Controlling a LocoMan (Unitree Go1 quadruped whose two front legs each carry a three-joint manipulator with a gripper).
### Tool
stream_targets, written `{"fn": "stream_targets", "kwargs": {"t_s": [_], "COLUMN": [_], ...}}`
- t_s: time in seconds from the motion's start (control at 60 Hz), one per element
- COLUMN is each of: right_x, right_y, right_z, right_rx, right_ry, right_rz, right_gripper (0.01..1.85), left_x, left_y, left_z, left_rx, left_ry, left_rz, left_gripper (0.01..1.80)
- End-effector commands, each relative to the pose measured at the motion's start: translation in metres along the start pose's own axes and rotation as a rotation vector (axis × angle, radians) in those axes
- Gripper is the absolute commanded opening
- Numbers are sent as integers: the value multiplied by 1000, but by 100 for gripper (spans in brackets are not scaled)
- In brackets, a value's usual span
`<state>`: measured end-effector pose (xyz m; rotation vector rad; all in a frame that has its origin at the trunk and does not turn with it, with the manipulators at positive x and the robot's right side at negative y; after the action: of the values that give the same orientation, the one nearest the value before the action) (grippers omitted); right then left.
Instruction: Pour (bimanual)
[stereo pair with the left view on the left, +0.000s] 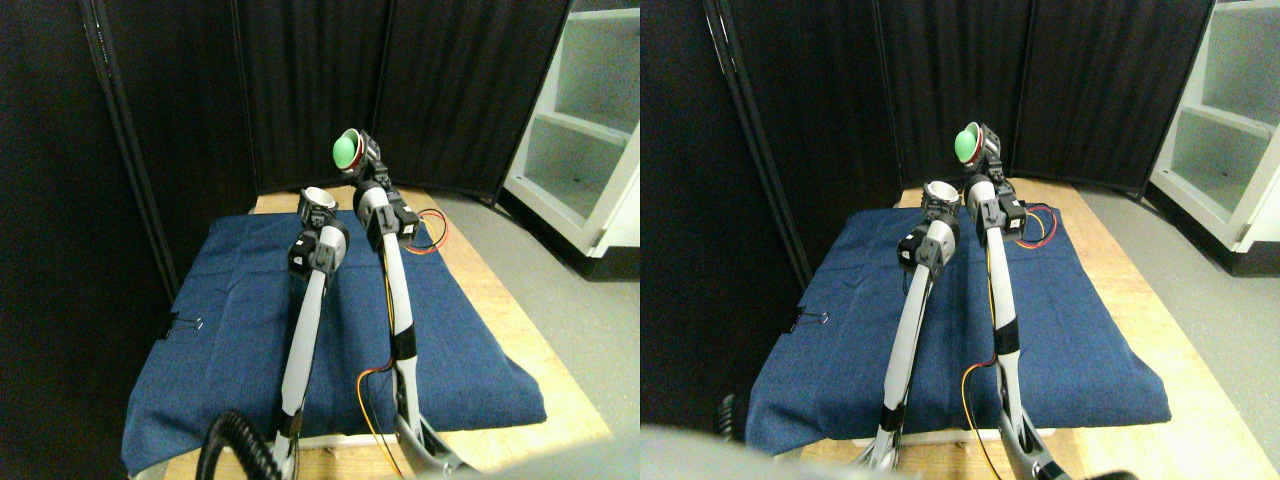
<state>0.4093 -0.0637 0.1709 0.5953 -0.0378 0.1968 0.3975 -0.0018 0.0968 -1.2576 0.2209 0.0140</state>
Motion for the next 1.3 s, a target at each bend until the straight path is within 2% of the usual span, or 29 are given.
{"fn": "stream_targets", "kwargs": {"t_s": [0.017, 0.133, 0.3, 0.533, 0.633, 0.95, 1.3], "right_x": [1, 1, 3, 2, 5, 0, -2], "right_y": [7, 9, 9, 7, 7, 9, 12], "right_z": [5, 4, 4, 4, 5, 2, 0], "right_rx": [4, 15, 18, -3, -42, -186, -262], "right_ry": [-42, -39, -24, -26, -2, 35, 47], "right_rz": [25, 7, 31, 14, 50, 24, 48], "right_gripper": [33, 33, 33, 33, 33, 33, 33], "left_x": [2, 3, 4, 4, 6, 5, 5], "left_y": [-9, -12, -17, -18, -17, -15, -17], "left_z": [-1, -3, -2, -2, 1, 0, -1], "left_rx": [-16, -15, 0, 21, 10, 11, 9], "left_ry": [-13, -1, 8, 11, 0, 0, 5], "left_rz": [-34, -37, -42, -39, -37, -40, -42], "left_gripper": [33, 33, 33, 33, 33, 33, 33]}}
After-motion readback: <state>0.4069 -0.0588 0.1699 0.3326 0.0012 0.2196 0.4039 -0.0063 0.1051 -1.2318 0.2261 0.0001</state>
